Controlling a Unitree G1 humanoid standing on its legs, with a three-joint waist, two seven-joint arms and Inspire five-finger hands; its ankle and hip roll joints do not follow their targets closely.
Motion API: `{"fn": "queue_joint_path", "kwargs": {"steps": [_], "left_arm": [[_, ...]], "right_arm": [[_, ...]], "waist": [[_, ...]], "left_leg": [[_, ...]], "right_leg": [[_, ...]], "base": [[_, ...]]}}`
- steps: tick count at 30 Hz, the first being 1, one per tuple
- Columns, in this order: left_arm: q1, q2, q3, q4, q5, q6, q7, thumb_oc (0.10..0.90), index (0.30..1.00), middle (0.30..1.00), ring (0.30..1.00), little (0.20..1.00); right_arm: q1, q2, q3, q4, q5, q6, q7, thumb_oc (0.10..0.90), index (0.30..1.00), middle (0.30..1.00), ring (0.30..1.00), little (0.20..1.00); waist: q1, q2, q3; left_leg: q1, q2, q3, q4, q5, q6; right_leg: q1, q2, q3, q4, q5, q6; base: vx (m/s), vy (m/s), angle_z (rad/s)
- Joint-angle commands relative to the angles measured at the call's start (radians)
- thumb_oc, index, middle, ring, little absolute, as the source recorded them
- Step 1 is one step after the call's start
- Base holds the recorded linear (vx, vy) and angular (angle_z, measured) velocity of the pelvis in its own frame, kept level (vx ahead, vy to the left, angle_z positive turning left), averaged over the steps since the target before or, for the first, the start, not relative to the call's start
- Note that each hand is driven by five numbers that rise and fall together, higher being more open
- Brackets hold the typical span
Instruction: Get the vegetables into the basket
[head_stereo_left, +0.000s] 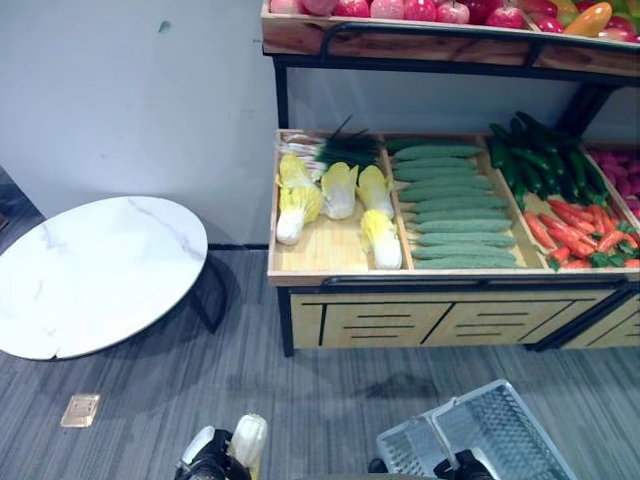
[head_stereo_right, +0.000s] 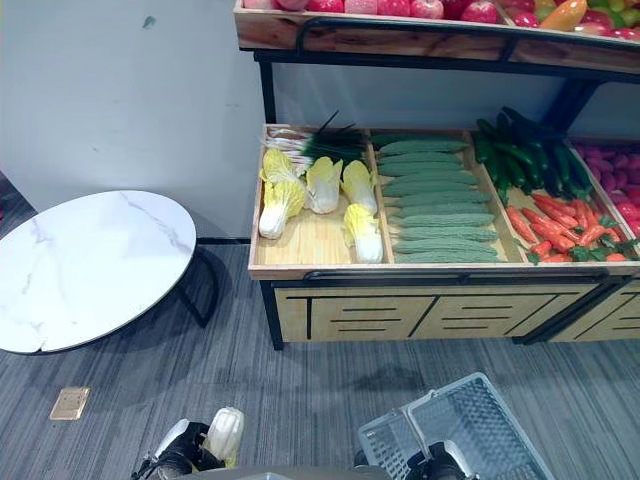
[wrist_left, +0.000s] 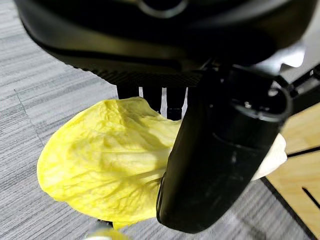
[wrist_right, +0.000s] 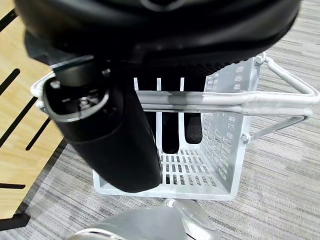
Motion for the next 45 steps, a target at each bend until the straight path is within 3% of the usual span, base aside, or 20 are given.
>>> {"fn": "queue_joint_path", "kwargs": {"steps": [1, 5, 10, 11, 13, 18, 19, 20, 21, 23, 25, 28, 29, 32, 39, 42, 45], "left_arm": [[-0.107, 0.016, -0.018, -0.008, 0.05, -0.047, -0.013, 0.4, 0.3, 0.3, 0.3, 0.3], [-0.143, 0.037, -0.045, -0.051, 0.059, -0.054, -0.026, 0.4, 0.3, 0.3, 0.3, 0.3], [-0.176, 0.054, -0.063, -0.073, 0.06, -0.057, -0.027, 0.4, 0.3, 0.3, 0.3, 0.3], [-0.181, 0.059, -0.062, -0.08, 0.057, -0.057, -0.024, 0.4, 0.3, 0.3, 0.3, 0.3], [-0.186, 0.064, -0.059, -0.084, 0.058, -0.056, -0.021, 0.4, 0.3, 0.3, 0.3, 0.3], [-0.192, 0.066, -0.057, -0.109, 0.043, -0.058, -0.008, 0.4, 0.3, 0.3, 0.3, 0.3], [-0.2, 0.067, -0.057, -0.124, 0.034, -0.06, -0.007, 0.4, 0.3, 0.3, 0.3, 0.3], [-0.2, 0.067, -0.057, -0.124, 0.034, -0.06, -0.007, 0.4, 0.3, 0.3, 0.3, 0.3], [-0.197, 0.067, -0.051, -0.136, 0.022, -0.058, -0.008, 0.4, 0.3, 0.3, 0.3, 0.3], [-0.187, 0.064, -0.041, -0.134, 0.017, -0.056, -0.012, 0.4, 0.3, 0.3, 0.3, 0.3], [-0.171, 0.062, -0.024, -0.134, 0.013, -0.053, -0.012, 0.4, 0.3, 0.3, 0.3, 0.3], [-0.153, 0.059, 0.001, -0.126, 0.011, -0.05, -0.013, 0.4, 0.3, 0.3, 0.3, 0.3], [-0.146, 0.054, 0.008, -0.127, 0.002, -0.048, -0.014, 0.4, 0.3, 0.3, 0.3, 0.3], [-0.147, 0.038, 0.01, -0.106, 0.006, -0.047, -0.014, 0.4, 0.3, 0.3, 0.3, 0.3], [-0.149, 0.017, 0.015, -0.096, -0.001, -0.045, -0.014, 0.4, 0.3, 0.3, 0.3, 0.3], [-0.149, 0.01, 0.014, -0.097, -0.005, -0.046, -0.012, 0.4, 0.3, 0.3, 0.3, 0.3], [-0.16, 0.005, 0.004, -0.114, -0.018, -0.051, -0.008, 0.4, 0.3, 0.3, 0.3, 0.3]], "right_arm": [[-0.05, -0.017, -0.022, 0.025, 0.062, -0.013, 0.001, 0.4, 0.3, 0.3, 0.3, 0.3], [-0.038, -0.022, -0.061, 0.01, 0.095, -0.018, -0.008, 0.4, 0.3, 0.3, 0.3, 0.3], [-0.03, -0.013, -0.08, -0.025, 0.127, -0.031, -0.016, 0.4, 0.3, 0.3, 0.3, 0.3], [-0.03, -0.011, -0.077, -0.033, 0.128, -0.033, -0.016, 0.4, 0.3, 0.3, 0.3, 0.3], [-0.034, -0.004, -0.073, -0.047, 0.127, -0.04, -0.022, 0.4, 0.3, 0.3, 0.3, 0.3], [-0.043, 0.002, -0.063, -0.055, 0.125, -0.047, -0.025, 0.4, 0.3, 0.3, 0.3, 0.3], [-0.052, 0.0, -0.061, -0.059, 0.127, -0.047, -0.028, 0.4, 0.3, 0.3, 0.3, 0.3], [-0.052, 0.0, -0.061, -0.059, 0.127, -0.047, -0.028, 0.4, 0.3, 0.3, 0.3, 0.3], [-0.064, -0.001, -0.058, -0.056, 0.123, -0.044, -0.031, 0.4, 0.3, 0.3, 0.3, 0.3], [-0.075, -0.004, -0.052, -0.054, 0.114, -0.042, -0.026, 0.4, 0.3, 0.3, 0.3, 0.3], [-0.081, -0.003, -0.044, -0.054, 0.103, -0.04, -0.024, 0.4, 0.3, 0.3, 0.3, 0.3], [-0.088, 0.0, -0.035, -0.05, 0.093, -0.037, -0.022, 0.4, 0.3, 0.3, 0.3, 0.3], [-0.084, 0.004, -0.03, -0.051, 0.093, -0.036, -0.023, 0.4, 0.3, 0.3, 0.3, 0.3], [-0.072, 0.001, -0.037, -0.049, 0.101, -0.037, -0.026, 0.4, 0.3, 0.3, 0.3, 0.3], [-0.055, -0.019, -0.042, -0.061, 0.108, -0.043, -0.023, 0.4, 0.3, 0.3, 0.3, 0.3], [-0.054, -0.024, -0.039, -0.061, 0.104, -0.045, -0.021, 0.4, 0.3, 0.3, 0.3, 0.3], [-0.055, -0.039, -0.027, -0.06, 0.094, -0.049, -0.019, 0.4, 0.3, 0.3, 0.3, 0.3]], "waist": [[-0.025, -0.034, 0.027], [-0.068, -0.055, 0.052], [-0.109, -0.064, 0.083], [-0.107, -0.063, 0.093], [-0.097, -0.058, 0.104], [-0.1, -0.053, 0.111], [-0.085, -0.045, 0.109], [-0.084, -0.045, 0.11], [-0.062, -0.03, 0.102], [-0.045, -0.033, 0.092], [-0.021, -0.036, 0.082], [0.004, -0.046, 0.069], [0.009, -0.044, 0.072], [-0.003, -0.032, 0.072], [-0.024, -0.002, 0.085], [-0.026, -0.002, 0.097], [-0.016, -0.026, 0.137]], "left_leg": [[0.007, -0.017, 0.025, 0.002, -0.029, -0.021], [-0.016, -0.022, 0.069, 0.002, -0.029, -0.021], [-0.022, 0.007, 0.141, 0.002, -0.028, -0.034], [-0.021, 0.017, 0.162, 0.002, -0.024, -0.037], [-0.014, 0.039, 0.218, 0.002, -0.016, -0.042], [-0.006, 0.064, 0.27, 0.002, 0.001, -0.042], [-0.012, 0.072, 0.307, 0.002, 0.014, -0.033], [-0.011, 0.072, 0.307, 0.002, 0.013, -0.033], [-0.011, 0.081, 0.342, 0.002, 0.008, -0.025], [-0.014, 0.08, 0.39, 0.006, 0.016, -0.018], [-0.015, 0.079, 0.445, 0.009, 0.019, -0.005], [-0.023, 0.084, 0.503, 0.015, 0.03, -0.004], [-0.027, 0.101, 0.504, 0.019, 0.067, -0.028], [-0.034, 0.128, 0.497, 0.023, 0.094, -0.046], [-0.045, 0.193, 0.486, 0.032, 0.162, -0.093], [-0.059, 0.211, 0.478, 0.071, 0.153, -0.101], [-0.137, 0.27, 0.423, 0.259, 0.117, -0.133]], "right_leg": [[-0.033, -0.046, 0.053, 0.058, -0.018, 0.072], [-0.092, -0.055, 0.092, 0.058, 0.043, 0.102], [-0.16, -0.045, 0.088, 0.092, 0.106, 0.105], [-0.174, -0.052, 0.055, 0.108, 0.117, 0.105], [-0.182, -0.099, -0.099, 0.132, 0.117, 0.105], [-0.17, -0.13, -0.129, 0.18, 0.091, 0.105], [-0.144, -0.157, -0.168, 0.223, 0.063, 0.101], [-0.144, -0.157, -0.167, 0.226, 0.061, 0.101], [-0.101, -0.189, -0.234, 0.298, 0.018, 0.1], [-0.061, -0.195, -0.28, 0.324, 0.005, 0.1], [-0.029, -0.189, -0.329, 0.352, -0.009, 0.098], [0.018, -0.171, -0.391, 0.296, -0.032, 0.096], [0.022, -0.109, -0.358, 0.225, -0.079, 0.078], [0.048, -0.066, -0.343, 0.163, -0.129, 0.052], [0.082, 0.004, -0.326, 0.101, -0.17, 0.009], [0.087, 0.014, -0.315, 0.094, -0.178, -0.001], [0.098, 0.027, -0.288, 0.081, -0.195, -0.026]], "base": [[-0.07, 0.107, -0.21], [-0.11, 0.079, -0.27], [-0.09, 0.017, -0.28], [-0.13, -0.002, -0.55], [-0.12, 0.032, -0.9], [-0.08, 0.032, -0.81], [-0.1, 0.027, -0.58], [-0.17, 0.118, -0.67], [-0.11, 0.116, -0.67], [-0.14, 0.105, -0.96], [-0.1, 0.038, -1.41], [-0.04, -0.046, -0.94], [0.01, -0.159, -0.43], [0.02, -0.148, -0.55], [0.0, -0.139, 0.0], [0.0, -0.156, -0.14], [-0.01, -0.193, -0.09]]}}
